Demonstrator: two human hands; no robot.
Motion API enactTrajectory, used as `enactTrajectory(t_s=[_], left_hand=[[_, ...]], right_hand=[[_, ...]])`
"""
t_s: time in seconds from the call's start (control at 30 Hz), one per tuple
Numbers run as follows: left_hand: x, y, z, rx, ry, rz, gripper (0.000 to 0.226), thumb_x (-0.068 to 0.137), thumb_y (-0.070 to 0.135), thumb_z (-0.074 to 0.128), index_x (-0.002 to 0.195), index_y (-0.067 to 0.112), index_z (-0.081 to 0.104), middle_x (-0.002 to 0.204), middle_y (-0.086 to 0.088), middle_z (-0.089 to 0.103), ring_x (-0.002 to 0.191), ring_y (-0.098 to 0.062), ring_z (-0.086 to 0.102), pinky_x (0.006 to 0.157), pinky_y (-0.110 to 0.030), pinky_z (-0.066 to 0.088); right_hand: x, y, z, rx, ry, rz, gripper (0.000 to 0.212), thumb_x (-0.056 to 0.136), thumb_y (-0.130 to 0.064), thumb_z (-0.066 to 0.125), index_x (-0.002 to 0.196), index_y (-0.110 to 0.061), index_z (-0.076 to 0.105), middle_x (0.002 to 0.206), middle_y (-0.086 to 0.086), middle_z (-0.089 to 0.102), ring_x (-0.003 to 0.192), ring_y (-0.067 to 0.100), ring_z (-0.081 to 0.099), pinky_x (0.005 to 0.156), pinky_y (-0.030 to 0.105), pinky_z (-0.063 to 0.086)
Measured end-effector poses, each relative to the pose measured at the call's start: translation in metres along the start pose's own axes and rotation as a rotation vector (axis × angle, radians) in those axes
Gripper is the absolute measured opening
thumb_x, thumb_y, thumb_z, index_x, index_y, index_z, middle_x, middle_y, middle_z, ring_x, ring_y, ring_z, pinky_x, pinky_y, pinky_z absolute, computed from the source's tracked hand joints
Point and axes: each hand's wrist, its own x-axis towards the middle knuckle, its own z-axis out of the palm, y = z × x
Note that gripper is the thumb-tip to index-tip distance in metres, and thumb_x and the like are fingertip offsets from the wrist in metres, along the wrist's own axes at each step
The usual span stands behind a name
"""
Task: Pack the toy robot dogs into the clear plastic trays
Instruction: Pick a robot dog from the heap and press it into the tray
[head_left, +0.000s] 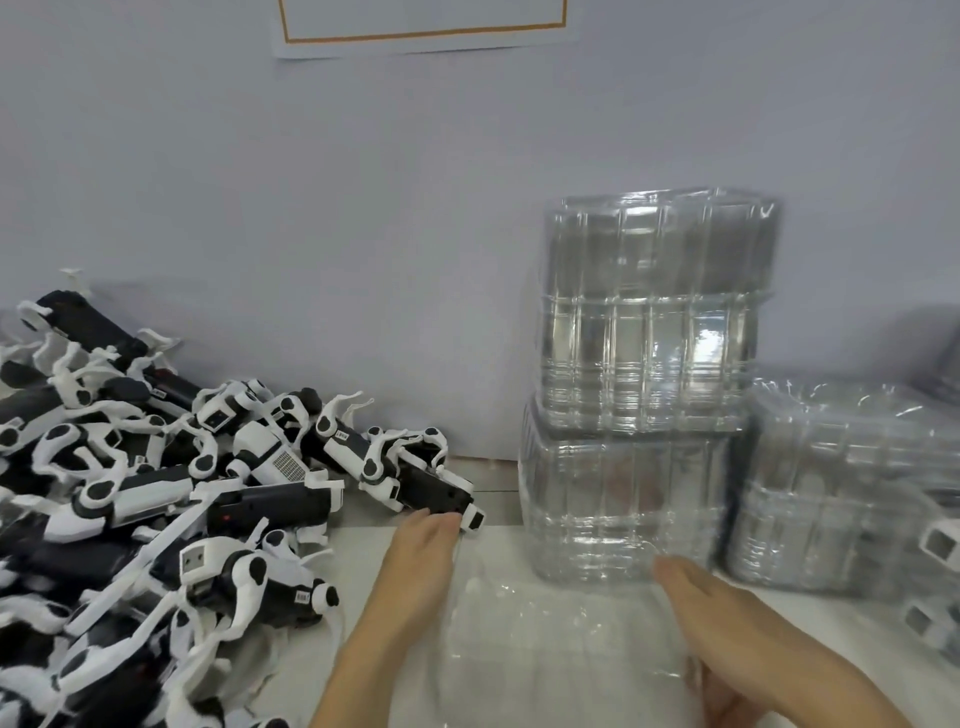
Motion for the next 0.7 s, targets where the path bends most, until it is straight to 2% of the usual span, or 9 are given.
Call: enactTrajectory(t_s=[0.03, 0.07, 0.13, 0.2, 0.33, 0.43, 0.5, 0.6, 0.7], left_hand=[[0.002, -0.004, 0.000, 0.047, 0.042, 0.024, 0.029, 0.104, 0.020, 0.047, 0.080, 0.031, 0.061, 0.093, 0.021, 0.051, 0.084, 0.015, 0.050, 0.067, 0.004, 0.033], [0.004, -0.008, -0.001, 0.101, 0.083, 0.037, 0.026, 0.103, 0.016, 0.047, 0.086, 0.027, 0.064, 0.094, 0.019, 0.053, 0.085, 0.007, 0.052, 0.065, 0.001, 0.035], [0.006, -0.012, -0.006, 0.180, 0.153, 0.025, 0.018, 0.099, 0.013, 0.055, 0.100, 0.021, 0.071, 0.104, 0.013, 0.060, 0.092, -0.003, 0.056, 0.072, -0.008, 0.039], [0.007, -0.016, -0.009, 0.203, 0.185, 0.013, 0.014, 0.091, 0.011, 0.065, 0.099, 0.020, 0.074, 0.105, 0.006, 0.067, 0.094, -0.013, 0.062, 0.079, -0.021, 0.045], [0.005, -0.020, -0.003, 0.217, 0.242, 0.048, 0.018, 0.089, 0.003, 0.067, 0.085, 0.021, 0.071, 0.090, 0.005, 0.069, 0.076, -0.012, 0.062, 0.061, -0.015, 0.041], [0.007, -0.019, -0.002, 0.151, 0.392, 0.085, 0.018, 0.093, -0.002, 0.062, 0.090, 0.015, 0.068, 0.087, -0.001, 0.069, 0.075, -0.012, 0.065, 0.063, -0.019, 0.045], [0.007, -0.012, -0.006, 0.043, 0.499, 0.093, 0.014, 0.095, -0.002, 0.059, 0.098, 0.010, 0.066, 0.086, -0.004, 0.069, 0.070, -0.008, 0.069, 0.064, -0.022, 0.050], [0.008, -0.006, -0.015, -0.106, 0.618, 0.099, 0.011, 0.095, -0.002, 0.060, 0.096, 0.006, 0.066, 0.076, -0.008, 0.070, 0.060, -0.009, 0.070, 0.062, -0.024, 0.053], [0.006, 0.000, -0.023, -0.105, 0.698, 0.167, 0.009, 0.092, 0.002, 0.067, 0.089, 0.008, 0.073, 0.065, -0.003, 0.070, 0.061, -0.012, 0.066, 0.066, -0.011, 0.045]], right_hand=[[0.000, -0.001, -0.001, 0.005, 0.010, -0.004, 0.047, 0.100, -0.056, 0.018, 0.110, -0.032, 0.057, 0.093, -0.003, 0.065, 0.079, 0.017, 0.065, 0.081, 0.032, 0.052], [0.003, 0.006, -0.001, 0.013, 0.025, -0.010, 0.045, 0.100, -0.057, 0.020, 0.105, -0.035, 0.059, 0.092, -0.002, 0.065, 0.073, 0.016, 0.069, 0.078, 0.031, 0.051], [0.004, 0.010, -0.003, 0.045, 0.038, 0.011, 0.041, 0.098, -0.058, 0.025, 0.094, -0.039, 0.062, 0.087, -0.001, 0.065, 0.059, 0.014, 0.071, 0.066, 0.025, 0.048], [0.003, 0.007, -0.005, 0.039, 0.025, 0.015, 0.036, 0.098, -0.059, 0.031, 0.097, -0.040, 0.062, 0.078, -0.007, 0.064, 0.058, 0.011, 0.069, 0.060, 0.022, 0.044], [0.005, 0.004, 0.001, -0.020, 0.036, -0.084, 0.041, 0.098, -0.062, 0.037, 0.121, -0.033, 0.052, 0.077, -0.017, 0.043, 0.069, 0.001, 0.045, 0.061, 0.017, 0.036], [0.006, 0.004, 0.003, -0.068, 0.035, -0.128, 0.036, 0.099, -0.058, 0.040, 0.119, -0.029, 0.049, 0.075, -0.017, 0.038, 0.066, -0.004, 0.043, 0.060, 0.015, 0.034], [0.004, 0.003, 0.002, -0.081, 0.041, -0.135, 0.032, 0.099, -0.058, 0.040, 0.112, -0.030, 0.050, 0.077, -0.017, 0.042, 0.067, -0.005, 0.045, 0.060, 0.014, 0.034], [0.005, 0.003, 0.001, -0.075, 0.025, -0.114, 0.033, 0.098, -0.059, 0.040, 0.112, -0.031, 0.051, 0.091, -0.015, 0.057, 0.081, -0.004, 0.055, 0.065, 0.013, 0.037], [0.008, 0.006, 0.003, -0.081, 0.021, -0.108, 0.037, 0.098, -0.061, 0.040, 0.117, -0.030, 0.051, 0.096, -0.014, 0.059, 0.086, -0.004, 0.056, 0.066, 0.010, 0.036]])
